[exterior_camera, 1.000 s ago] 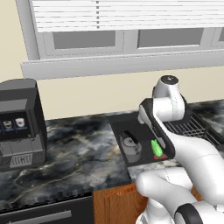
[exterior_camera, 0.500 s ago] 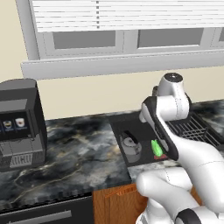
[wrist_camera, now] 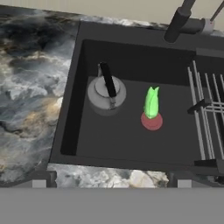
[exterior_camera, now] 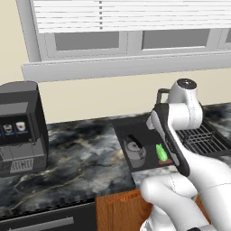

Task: Pick the jar and kettle and place them in the sink. Then turn on the water.

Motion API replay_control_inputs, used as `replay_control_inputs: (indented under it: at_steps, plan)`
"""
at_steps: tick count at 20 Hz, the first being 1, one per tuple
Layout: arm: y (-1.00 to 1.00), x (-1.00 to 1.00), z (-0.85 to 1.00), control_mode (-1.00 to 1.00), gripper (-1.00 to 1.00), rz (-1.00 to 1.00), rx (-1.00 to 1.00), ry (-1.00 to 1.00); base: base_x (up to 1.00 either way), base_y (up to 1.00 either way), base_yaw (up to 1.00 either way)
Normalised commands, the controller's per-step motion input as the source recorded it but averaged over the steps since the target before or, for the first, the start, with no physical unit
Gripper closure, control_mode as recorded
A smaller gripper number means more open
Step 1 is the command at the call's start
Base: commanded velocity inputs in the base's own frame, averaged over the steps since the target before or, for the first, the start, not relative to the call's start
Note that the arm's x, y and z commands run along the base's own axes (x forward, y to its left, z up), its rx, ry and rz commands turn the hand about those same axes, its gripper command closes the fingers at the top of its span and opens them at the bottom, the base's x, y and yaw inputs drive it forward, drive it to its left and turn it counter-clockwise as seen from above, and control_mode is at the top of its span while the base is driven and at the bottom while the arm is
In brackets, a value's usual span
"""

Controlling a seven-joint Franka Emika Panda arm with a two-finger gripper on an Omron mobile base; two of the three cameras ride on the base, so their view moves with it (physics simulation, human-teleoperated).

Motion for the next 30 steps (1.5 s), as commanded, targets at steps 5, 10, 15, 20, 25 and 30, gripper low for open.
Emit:
replay_control_inputs:
  at_steps: [5, 10, 15, 20, 25, 30]
  plan:
    - [0.00, 0.00, 0.03, 1.00, -1.00, 0.00, 0.00, 0.00, -0.12, -0.01, 0.00]
    - [0.00, 0.00, 0.00, 1.00, -1.00, 0.00, 0.00, 0.00, -0.72, -0.29, -0.19]
    - [0.00, 0.00, 0.00, 1.00, -1.00, 0.00, 0.00, 0.00, -0.81, -0.46, -0.47]
    - [0.00, 0.00, 0.00, 1.00, -1.00, 0.00, 0.00, 0.00, -0.28, -0.53, -0.64]
    - [0.00, 0.00, 0.00, 1.00, -1.00, 0.00, 0.00, 0.00, -0.01, -0.42, -0.70]
    - [0.00, 0.00, 0.00, 1.00, -1.00, 0.00, 0.00, 0.00, 0.00, -0.29, -0.73]
